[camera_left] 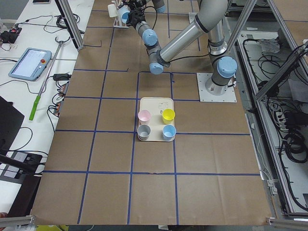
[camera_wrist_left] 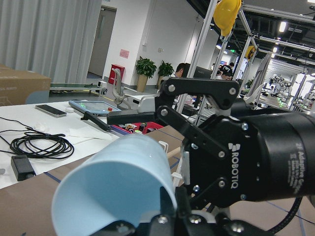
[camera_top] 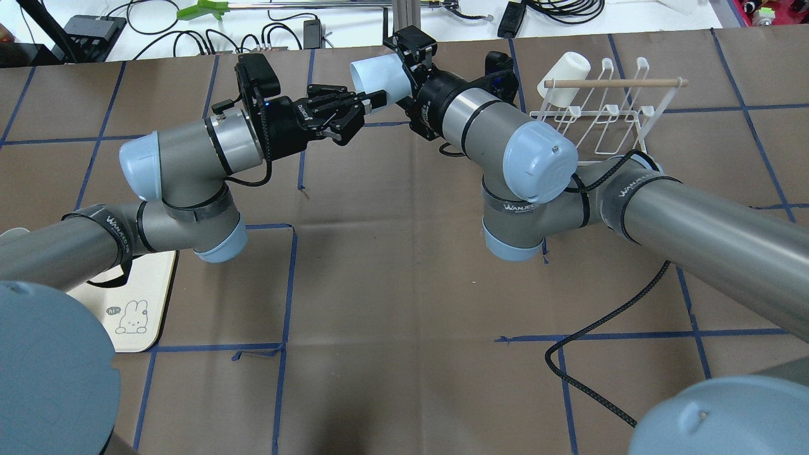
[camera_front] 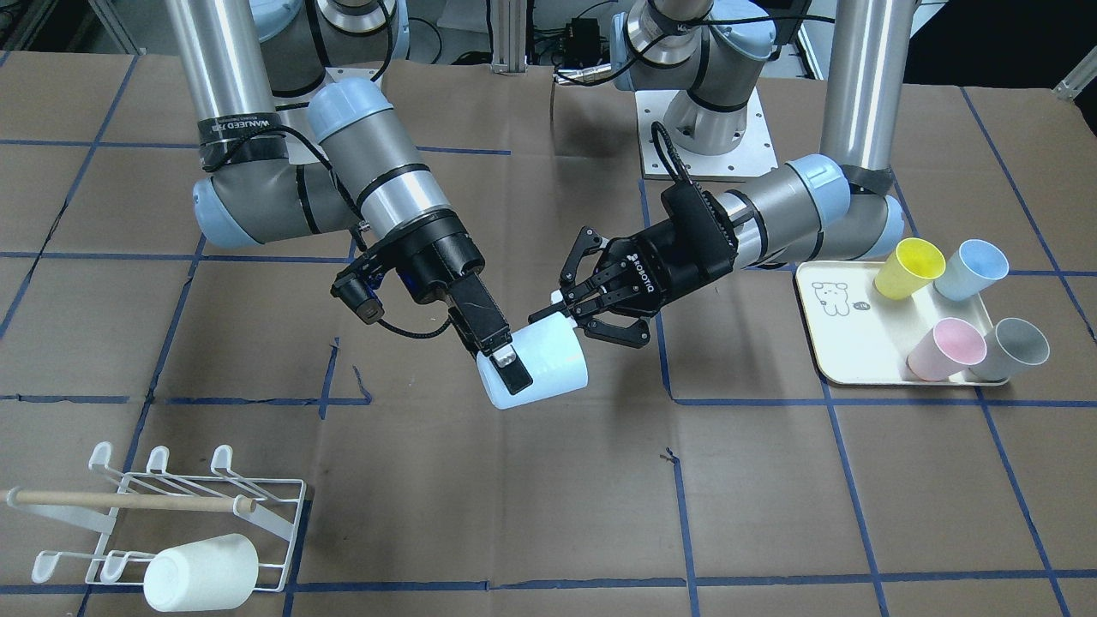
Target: Transfer IKEA cup to right arm and place on rack
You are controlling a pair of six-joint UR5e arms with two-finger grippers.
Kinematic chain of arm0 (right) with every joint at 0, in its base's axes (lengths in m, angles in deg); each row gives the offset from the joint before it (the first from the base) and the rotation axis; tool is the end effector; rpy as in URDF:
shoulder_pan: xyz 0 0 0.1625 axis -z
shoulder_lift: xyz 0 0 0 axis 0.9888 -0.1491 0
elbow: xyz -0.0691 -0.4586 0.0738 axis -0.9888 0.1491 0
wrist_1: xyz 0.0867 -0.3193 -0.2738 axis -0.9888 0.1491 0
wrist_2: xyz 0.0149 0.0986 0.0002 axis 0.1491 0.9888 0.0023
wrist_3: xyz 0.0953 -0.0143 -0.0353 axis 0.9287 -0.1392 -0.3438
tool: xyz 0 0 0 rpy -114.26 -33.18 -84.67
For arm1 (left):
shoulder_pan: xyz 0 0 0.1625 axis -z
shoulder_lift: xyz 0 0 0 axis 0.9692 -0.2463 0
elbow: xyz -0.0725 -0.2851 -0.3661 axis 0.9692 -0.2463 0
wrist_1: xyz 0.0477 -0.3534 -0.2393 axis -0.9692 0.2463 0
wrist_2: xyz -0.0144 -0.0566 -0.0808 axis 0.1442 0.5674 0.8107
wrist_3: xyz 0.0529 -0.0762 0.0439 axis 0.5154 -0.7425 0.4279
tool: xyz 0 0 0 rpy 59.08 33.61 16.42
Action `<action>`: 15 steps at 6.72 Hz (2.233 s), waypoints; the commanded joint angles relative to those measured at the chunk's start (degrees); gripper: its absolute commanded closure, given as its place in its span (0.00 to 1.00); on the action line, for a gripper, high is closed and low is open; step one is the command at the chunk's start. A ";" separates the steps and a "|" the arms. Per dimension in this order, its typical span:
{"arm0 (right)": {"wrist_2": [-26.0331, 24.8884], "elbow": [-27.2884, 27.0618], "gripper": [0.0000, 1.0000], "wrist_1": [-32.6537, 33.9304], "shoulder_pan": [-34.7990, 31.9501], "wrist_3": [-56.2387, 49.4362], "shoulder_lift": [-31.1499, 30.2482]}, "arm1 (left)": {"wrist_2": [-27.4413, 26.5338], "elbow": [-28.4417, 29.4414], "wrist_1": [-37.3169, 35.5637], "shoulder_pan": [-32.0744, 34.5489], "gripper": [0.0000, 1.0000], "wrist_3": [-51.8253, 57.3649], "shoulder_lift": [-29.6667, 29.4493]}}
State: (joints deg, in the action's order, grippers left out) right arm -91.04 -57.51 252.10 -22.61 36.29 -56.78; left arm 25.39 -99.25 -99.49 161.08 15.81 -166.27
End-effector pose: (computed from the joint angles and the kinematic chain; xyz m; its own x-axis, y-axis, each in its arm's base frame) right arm 0.3113 -0.5566 0.3765 -0.0706 0.3166 -0.9459 0.8425 0.5266 0.1134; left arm -0.1844 -0.5523 0.3554 -0.4378 0.8556 0.2762 0.0023 0.3082 -0.9513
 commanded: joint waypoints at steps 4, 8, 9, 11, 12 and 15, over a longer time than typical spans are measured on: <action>0.26 0.12 0.53 0.00 -0.20 -0.59 -0.10 | -0.65 0.14 0.00 0.26 0.91 -1.10 0.18; 0.26 0.04 0.59 0.00 -0.20 -0.68 -0.01 | -2.68 0.85 0.00 0.35 0.32 -4.00 0.01; 0.26 0.12 0.60 0.00 -0.20 -0.68 0.08 | -2.68 0.85 0.00 0.35 0.23 -4.00 0.01; 3.22 0.30 0.64 0.00 -0.02 -0.85 0.16 | -1.37 0.15 0.00 -0.35 0.06 -5.14 1.14; 4.29 0.30 0.64 0.08 0.59 -0.94 0.16 | 2.90 -0.03 -0.09 -2.88 0.03 -5.23 1.23; 7.27 0.21 0.64 0.00 6.10 -4.33 -0.19 | 17.09 -0.03 -0.88 -15.02 0.03 -6.03 -0.17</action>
State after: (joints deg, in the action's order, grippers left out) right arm -85.84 -57.23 252.14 -19.11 34.42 -56.83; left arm 39.41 -99.34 -100.16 149.16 9.90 -165.87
